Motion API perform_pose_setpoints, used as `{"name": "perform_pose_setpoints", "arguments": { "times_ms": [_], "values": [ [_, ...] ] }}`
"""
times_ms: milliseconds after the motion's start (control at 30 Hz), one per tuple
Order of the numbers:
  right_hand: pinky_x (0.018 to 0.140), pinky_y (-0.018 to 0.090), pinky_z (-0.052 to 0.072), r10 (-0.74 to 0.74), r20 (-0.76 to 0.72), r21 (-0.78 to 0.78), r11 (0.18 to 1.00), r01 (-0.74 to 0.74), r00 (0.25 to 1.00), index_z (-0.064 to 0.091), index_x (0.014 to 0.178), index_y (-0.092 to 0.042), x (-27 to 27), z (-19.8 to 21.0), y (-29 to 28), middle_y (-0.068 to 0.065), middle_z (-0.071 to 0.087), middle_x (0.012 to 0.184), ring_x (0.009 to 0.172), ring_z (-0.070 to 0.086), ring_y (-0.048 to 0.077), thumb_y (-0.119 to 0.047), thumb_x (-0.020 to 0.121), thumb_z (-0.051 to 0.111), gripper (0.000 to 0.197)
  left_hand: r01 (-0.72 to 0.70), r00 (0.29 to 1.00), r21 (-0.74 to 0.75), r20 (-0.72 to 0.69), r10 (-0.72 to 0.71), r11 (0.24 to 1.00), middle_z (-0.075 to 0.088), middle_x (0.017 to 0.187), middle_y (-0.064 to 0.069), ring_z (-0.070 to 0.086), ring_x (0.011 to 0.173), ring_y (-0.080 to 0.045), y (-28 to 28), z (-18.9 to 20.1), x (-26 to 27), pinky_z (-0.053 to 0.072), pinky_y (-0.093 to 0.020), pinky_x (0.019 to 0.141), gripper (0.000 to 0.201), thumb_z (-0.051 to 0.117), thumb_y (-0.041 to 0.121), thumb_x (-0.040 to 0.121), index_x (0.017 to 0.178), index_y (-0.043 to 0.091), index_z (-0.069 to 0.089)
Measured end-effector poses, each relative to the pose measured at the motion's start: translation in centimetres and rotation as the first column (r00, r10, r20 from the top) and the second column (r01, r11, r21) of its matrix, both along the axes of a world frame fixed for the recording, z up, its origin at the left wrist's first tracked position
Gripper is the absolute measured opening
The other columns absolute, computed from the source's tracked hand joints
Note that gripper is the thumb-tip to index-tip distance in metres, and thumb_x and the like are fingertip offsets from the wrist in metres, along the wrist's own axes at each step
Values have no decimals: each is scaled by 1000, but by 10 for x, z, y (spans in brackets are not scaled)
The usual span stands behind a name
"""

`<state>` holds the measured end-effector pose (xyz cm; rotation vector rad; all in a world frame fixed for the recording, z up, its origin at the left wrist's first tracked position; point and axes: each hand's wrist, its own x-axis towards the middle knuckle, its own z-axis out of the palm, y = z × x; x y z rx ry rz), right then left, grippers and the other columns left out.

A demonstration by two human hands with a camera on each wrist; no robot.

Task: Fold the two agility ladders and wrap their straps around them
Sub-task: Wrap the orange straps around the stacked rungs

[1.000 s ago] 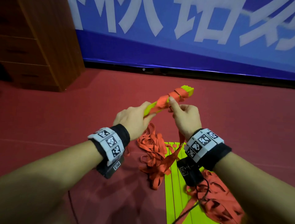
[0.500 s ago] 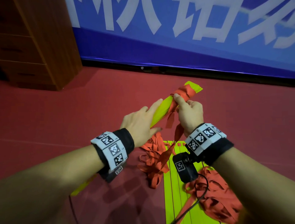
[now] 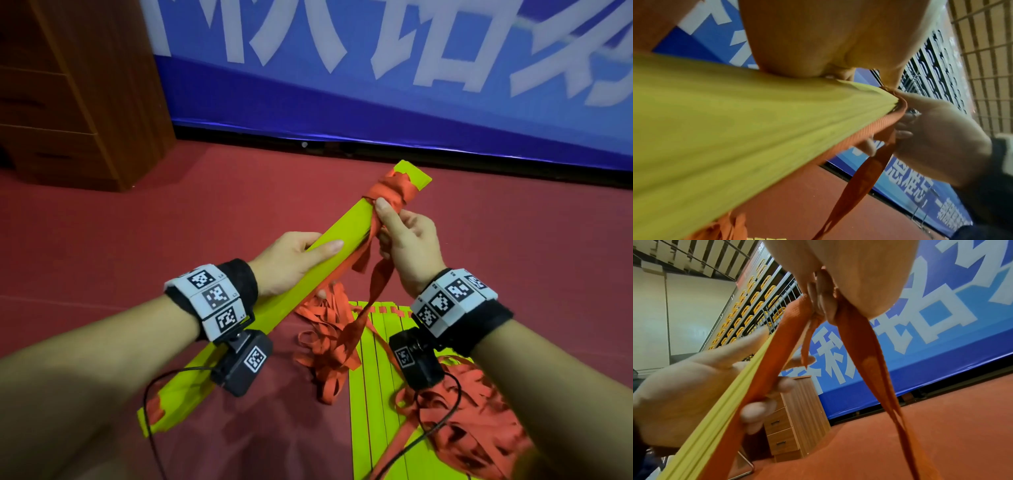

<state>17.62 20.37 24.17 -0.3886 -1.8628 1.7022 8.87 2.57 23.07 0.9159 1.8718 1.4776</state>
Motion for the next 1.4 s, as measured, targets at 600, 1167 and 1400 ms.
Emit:
{"name": "perform_pose_setpoints", "arguments": {
  "times_ms": [600,1167,1400],
  "values": [
    [59,32,55,208,272,-58,978,-200,939,57,86,-2,12,-1,13,10,67,59,50,66,21,-13,108,43,29,-388,782,-17,-535,319,922,71,68,1,70,53,-10,-8,7,-12,57,-38,66,28,61,58,93,91,30,66],
    [56,31,38,-139,256,173,980,96,957,73,74,-13,-1,4,-19,-5,49,53,47,41,13,-60,90,64,51,-547,336,-207,-942,-13,811,67,80,-10,66,79,-40,-7,7,-7,38,-37,62,40,45,61,100,113,23,50],
    [51,27,36,-282,185,204,948,244,941,75,74,-9,-6,6,-25,-7,46,46,41,37,7,-57,91,66,52,-517,275,-206,-959,-67,831,67,90,-3,66,81,-40,-1,4,5,38,-39,61,38,47,56,101,115,21,49]
  ]
}}
